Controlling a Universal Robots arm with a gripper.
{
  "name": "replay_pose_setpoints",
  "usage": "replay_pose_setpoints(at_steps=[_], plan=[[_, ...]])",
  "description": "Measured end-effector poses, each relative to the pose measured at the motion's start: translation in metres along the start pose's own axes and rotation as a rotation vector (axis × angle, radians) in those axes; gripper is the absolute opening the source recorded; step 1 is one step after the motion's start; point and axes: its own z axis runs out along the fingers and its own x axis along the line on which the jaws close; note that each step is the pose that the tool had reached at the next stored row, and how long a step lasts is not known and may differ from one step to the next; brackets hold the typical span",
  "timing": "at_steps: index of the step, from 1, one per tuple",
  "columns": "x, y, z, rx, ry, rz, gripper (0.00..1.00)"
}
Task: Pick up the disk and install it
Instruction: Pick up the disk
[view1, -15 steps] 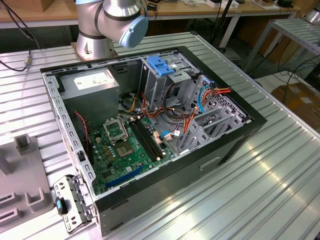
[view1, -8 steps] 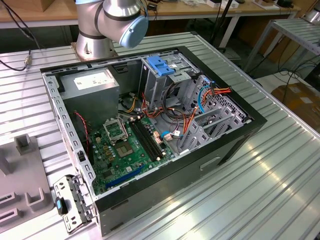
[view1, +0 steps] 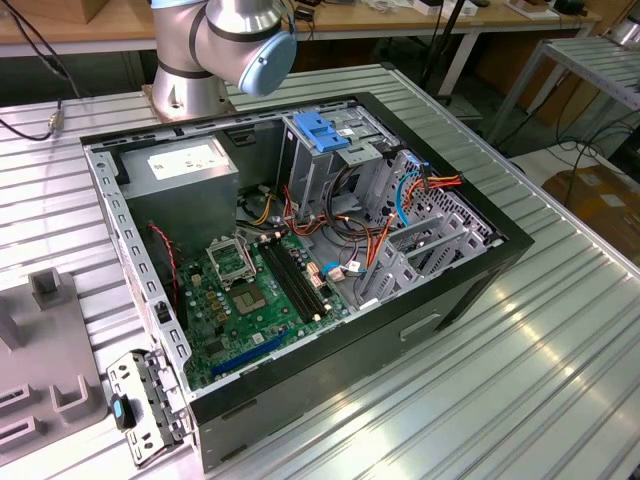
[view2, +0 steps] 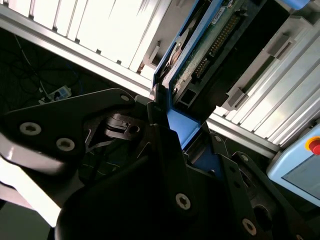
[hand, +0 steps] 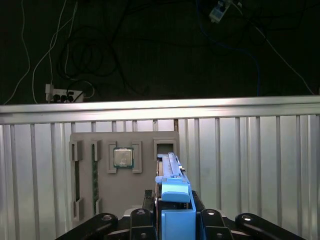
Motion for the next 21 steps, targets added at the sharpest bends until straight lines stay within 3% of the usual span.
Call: replay_pose_setpoints(at_steps=[21], plan=[[0.0001,-0.0001,-0.0064,-0.0001,0.0001,0.0,0.37]])
